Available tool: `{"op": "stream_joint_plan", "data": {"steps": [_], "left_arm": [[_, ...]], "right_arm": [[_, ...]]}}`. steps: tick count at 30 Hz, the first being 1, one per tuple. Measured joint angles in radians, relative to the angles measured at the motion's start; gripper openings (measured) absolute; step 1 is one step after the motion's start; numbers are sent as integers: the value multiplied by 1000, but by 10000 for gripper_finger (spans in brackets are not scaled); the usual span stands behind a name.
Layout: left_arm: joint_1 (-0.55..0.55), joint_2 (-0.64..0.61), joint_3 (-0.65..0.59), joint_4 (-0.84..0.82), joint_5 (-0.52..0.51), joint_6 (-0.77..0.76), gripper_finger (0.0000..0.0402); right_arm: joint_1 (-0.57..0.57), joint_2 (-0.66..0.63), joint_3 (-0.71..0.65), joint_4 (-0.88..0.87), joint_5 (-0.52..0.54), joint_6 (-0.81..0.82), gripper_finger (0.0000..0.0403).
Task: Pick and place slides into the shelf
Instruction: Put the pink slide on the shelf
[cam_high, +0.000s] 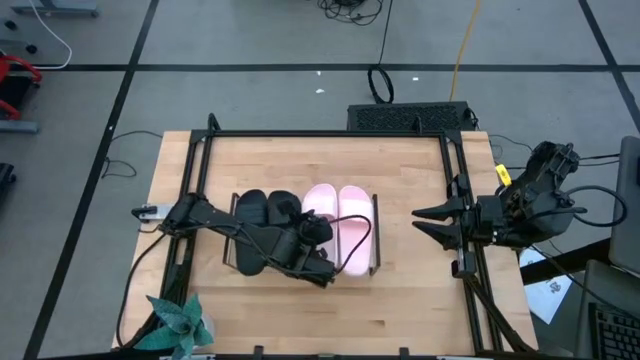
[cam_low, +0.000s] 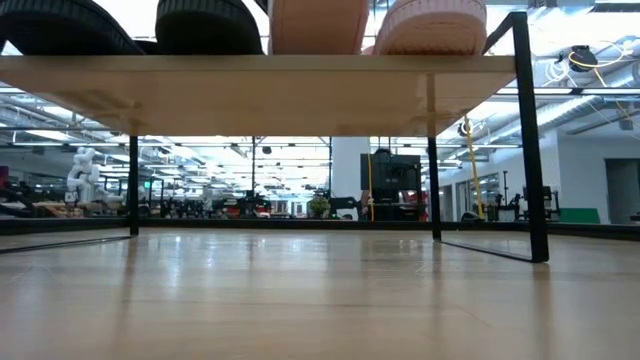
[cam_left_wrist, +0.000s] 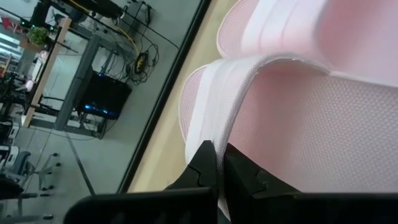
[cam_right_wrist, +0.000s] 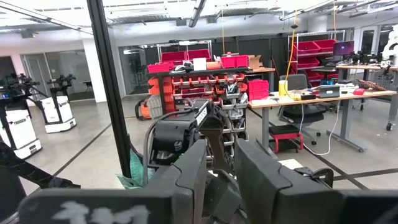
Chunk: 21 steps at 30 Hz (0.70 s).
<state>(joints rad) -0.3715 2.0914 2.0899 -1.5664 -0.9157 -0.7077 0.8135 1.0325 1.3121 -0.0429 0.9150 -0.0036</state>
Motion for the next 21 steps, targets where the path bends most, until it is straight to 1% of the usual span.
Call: {"op": "stream_joint_plan", "data": {"steps": [5,11,18,21], "left_arm": [[15,0,0,13,5,11,0],[18,0,0,82,31,82,0],[18,0,0,85,32,78,1],[19,0,0,86,56,78,8]], "right_arm": [[0,2,0,0,0,0,75],[0,5,0,0,0,0,75],[0,5,0,0,0,0,75],[0,5,0,0,0,0,75]]}}
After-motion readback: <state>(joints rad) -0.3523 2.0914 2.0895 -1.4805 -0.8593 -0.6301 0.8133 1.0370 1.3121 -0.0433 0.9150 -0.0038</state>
